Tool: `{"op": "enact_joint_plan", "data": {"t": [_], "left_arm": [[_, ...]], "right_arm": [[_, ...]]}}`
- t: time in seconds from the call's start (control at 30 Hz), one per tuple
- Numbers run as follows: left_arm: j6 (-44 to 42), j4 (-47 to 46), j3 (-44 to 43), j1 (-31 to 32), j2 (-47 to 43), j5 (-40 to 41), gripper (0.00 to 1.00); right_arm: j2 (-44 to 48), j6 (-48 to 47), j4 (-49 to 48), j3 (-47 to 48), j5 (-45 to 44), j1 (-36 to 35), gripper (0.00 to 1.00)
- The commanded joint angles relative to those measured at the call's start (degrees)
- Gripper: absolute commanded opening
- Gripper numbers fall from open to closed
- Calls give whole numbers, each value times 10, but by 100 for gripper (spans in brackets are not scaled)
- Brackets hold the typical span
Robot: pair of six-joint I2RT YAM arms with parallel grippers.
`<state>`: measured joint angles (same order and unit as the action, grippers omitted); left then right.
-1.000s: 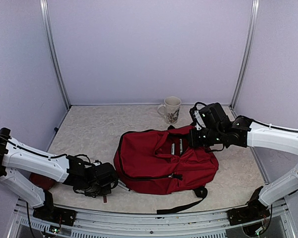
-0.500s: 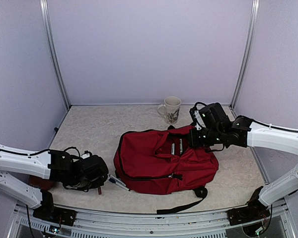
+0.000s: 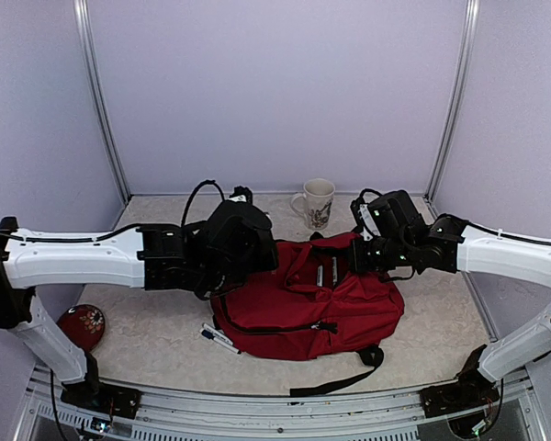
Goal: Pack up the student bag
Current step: Place the pen in the lower front pocket of the bag.
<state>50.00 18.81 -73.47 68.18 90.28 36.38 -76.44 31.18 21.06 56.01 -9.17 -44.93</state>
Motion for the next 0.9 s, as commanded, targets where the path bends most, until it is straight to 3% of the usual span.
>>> {"op": "enact_joint_plan", "data": {"t": [0.0, 0.23, 0.4, 0.8, 0.87], "left_arm": [[-113, -179, -44, -12, 99, -49, 0], [-141, -201, -149, -12, 228, -94, 0], [-96, -195, -146, -10, 265, -149, 0], [-57, -211, -80, 8, 263, -181, 0], [-57, -213, -72, 5, 259, -193, 15]], "right_arm": [[9, 7, -26, 8, -6, 8, 0], [9, 7, -21, 10, -10, 8, 0], [11, 8, -19, 7, -14, 8, 0], [20, 2, -12, 11, -26, 9, 0], [22, 1, -10, 10, -28, 9, 0]]}}
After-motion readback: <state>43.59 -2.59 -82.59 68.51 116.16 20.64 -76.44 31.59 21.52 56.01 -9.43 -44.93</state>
